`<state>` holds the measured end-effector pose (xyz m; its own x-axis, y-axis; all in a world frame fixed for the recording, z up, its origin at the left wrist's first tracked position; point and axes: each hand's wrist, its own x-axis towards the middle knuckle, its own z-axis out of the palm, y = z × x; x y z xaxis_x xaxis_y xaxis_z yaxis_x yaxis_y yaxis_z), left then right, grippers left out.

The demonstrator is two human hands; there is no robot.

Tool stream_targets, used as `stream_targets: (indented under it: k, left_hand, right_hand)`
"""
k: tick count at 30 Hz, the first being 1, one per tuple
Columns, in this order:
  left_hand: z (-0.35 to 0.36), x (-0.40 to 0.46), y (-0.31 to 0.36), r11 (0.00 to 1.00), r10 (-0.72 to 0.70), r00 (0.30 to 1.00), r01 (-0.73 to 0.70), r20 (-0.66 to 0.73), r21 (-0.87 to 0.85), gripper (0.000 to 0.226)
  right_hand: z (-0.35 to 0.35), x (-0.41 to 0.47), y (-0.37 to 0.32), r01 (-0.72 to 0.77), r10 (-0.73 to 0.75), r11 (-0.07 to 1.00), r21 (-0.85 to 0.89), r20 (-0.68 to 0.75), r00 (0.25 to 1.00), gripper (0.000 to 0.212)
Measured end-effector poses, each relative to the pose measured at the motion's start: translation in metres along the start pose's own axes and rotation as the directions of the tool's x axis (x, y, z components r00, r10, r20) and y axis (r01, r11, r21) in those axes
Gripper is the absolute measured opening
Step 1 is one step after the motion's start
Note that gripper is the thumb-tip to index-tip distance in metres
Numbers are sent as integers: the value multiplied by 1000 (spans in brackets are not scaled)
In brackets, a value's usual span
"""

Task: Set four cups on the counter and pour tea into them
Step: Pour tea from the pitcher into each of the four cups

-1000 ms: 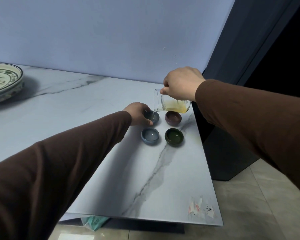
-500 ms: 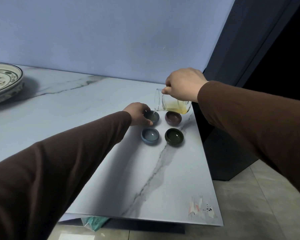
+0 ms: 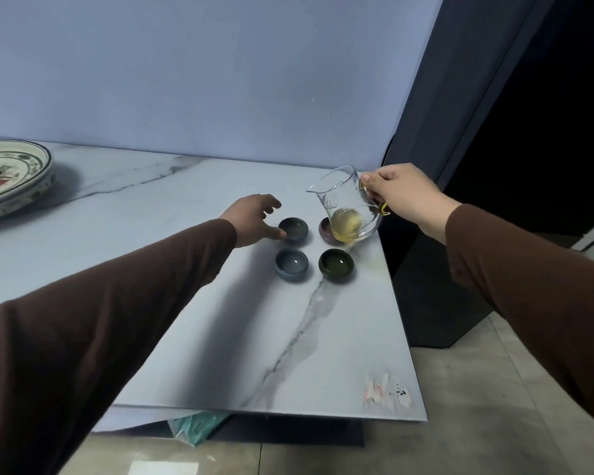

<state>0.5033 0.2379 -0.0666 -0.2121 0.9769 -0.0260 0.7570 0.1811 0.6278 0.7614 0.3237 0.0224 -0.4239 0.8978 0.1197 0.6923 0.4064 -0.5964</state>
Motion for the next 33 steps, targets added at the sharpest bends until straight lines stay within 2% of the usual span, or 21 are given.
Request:
stream_targets:
  k: [3, 13, 19, 24, 29, 33]
  left_hand:
    - [0, -18, -1, 1000, 15, 1000, -15, 8, 5, 63]
    - [31, -52, -3, 1000, -4, 997, 3, 71, 13, 70]
    - [43, -53, -6, 999, -32, 997, 33, 68, -25, 67]
    - [46, -55, -5, 998, -27, 997, 31, 76, -49, 61]
    - [45, -54, -3, 998, -26, 996, 30, 80, -57, 59]
    - [44, -53, -3, 996, -31, 996, 38, 85, -76, 56]
  right_hand:
    - [-6, -10, 3, 43, -43, 999, 30, 5, 999, 43]
    - [-4, -31, -11, 194, -169, 956, -222, 127, 977, 38]
    - [6, -30, -27, 301, -230, 864, -404, 215, 949, 36]
    - [10, -27, -39, 373, -280, 772, -514, 251, 927, 43]
    - [14, -24, -53, 453, -347, 681, -576, 291, 891, 35]
    - [17, -22, -61, 489, -368, 632, -601, 323, 872, 37]
